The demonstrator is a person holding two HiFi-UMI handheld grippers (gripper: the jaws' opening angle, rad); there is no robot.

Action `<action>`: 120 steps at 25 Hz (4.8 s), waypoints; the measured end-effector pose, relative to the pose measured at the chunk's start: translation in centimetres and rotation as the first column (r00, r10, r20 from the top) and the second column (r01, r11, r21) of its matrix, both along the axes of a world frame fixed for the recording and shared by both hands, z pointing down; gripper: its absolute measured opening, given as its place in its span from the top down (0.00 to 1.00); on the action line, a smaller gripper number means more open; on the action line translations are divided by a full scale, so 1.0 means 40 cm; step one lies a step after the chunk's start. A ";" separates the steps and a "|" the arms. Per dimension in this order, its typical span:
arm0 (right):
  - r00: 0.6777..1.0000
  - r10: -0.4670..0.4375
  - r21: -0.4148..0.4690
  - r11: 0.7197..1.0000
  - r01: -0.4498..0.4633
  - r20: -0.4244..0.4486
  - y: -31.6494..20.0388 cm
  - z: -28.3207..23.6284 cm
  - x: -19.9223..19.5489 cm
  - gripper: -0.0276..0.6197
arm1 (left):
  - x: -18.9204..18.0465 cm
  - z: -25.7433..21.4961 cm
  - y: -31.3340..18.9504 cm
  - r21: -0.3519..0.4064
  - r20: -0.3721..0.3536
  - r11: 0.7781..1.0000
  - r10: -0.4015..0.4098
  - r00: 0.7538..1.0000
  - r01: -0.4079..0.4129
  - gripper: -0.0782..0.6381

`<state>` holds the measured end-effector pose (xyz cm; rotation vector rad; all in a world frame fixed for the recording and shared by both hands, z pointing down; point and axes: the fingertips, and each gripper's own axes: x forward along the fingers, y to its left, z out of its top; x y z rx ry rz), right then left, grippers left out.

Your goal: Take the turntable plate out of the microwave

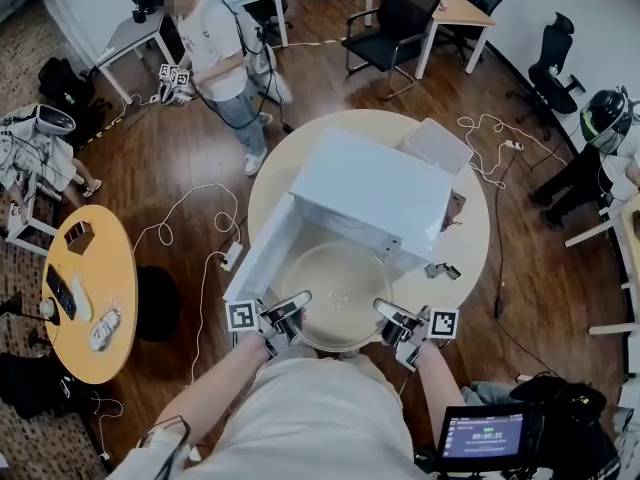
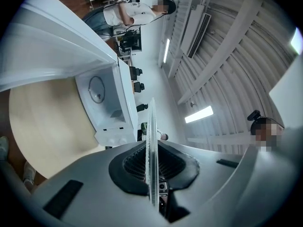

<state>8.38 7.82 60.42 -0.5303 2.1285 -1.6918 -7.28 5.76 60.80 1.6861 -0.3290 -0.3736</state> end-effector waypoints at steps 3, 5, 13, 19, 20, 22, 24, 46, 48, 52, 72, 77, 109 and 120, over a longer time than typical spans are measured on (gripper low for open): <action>1.000 -0.003 -0.012 1.000 0.003 -0.007 0.003 0.017 -0.003 0.91 | -0.002 0.021 0.007 -0.025 0.016 1.000 0.010 1.000 -0.010 0.85; 1.000 -0.005 -0.020 1.000 0.005 -0.007 0.002 0.026 -0.005 0.92 | -0.005 0.035 0.007 -0.035 0.028 0.999 0.014 0.999 -0.013 0.85; 1.000 -0.004 -0.061 0.998 0.002 -0.025 -0.004 0.074 -0.011 0.92 | -0.007 0.084 -0.001 -0.058 0.055 0.998 0.019 0.998 -0.016 0.85; 0.999 -0.008 -0.099 0.995 0.004 -0.040 -0.011 0.126 -0.006 0.92 | -0.003 0.136 -0.007 -0.075 0.090 0.997 0.024 0.996 -0.018 0.85; 0.999 -0.008 -0.106 0.994 0.003 -0.041 -0.012 0.133 -0.007 0.91 | -0.004 0.143 -0.008 -0.081 0.094 0.997 0.024 0.995 -0.017 0.85; 0.999 -0.006 -0.116 0.993 0.000 -0.045 -0.012 0.148 -0.010 0.91 | -0.007 0.157 -0.009 -0.093 0.101 0.996 0.025 0.995 -0.016 0.85; 0.999 -0.002 -0.126 0.992 -0.003 -0.044 -0.013 0.162 -0.015 0.91 | -0.015 0.174 -0.010 -0.095 0.119 0.995 0.028 0.993 -0.017 0.84; 0.998 0.009 -0.271 0.962 -0.028 -0.069 -0.018 0.307 -0.034 0.92 | -0.042 0.322 -0.018 -0.187 0.189 0.982 0.042 0.981 -0.006 0.83; 0.998 0.012 -0.285 0.958 -0.030 -0.066 -0.017 0.316 -0.037 0.92 | -0.042 0.330 -0.019 -0.188 0.185 0.982 0.042 0.982 -0.006 0.83; 0.997 0.010 -0.299 0.954 -0.031 -0.071 -0.015 0.340 -0.040 0.92 | -0.047 0.348 -0.017 -0.195 0.193 0.981 0.039 0.980 -0.001 0.83; 0.998 0.026 -0.415 0.909 -0.048 -0.057 -0.019 0.447 -0.029 0.91 | -0.038 0.450 -0.017 -0.285 0.241 0.959 0.070 0.968 0.002 0.82; 0.998 0.025 -0.430 0.902 -0.048 -0.059 -0.027 0.470 -0.027 0.92 | -0.037 0.471 -0.024 -0.293 0.250 0.956 0.067 0.966 0.009 0.82; 0.993 0.079 -0.366 0.925 -0.105 -0.084 -0.088 0.468 -0.001 0.91 | -0.014 0.472 -0.098 -0.212 0.255 0.977 0.067 0.965 -0.012 0.82; 0.992 0.088 -0.378 0.919 -0.115 -0.088 -0.071 0.485 -0.003 0.91 | -0.014 0.485 -0.089 -0.222 0.259 0.975 0.084 0.962 -0.025 0.82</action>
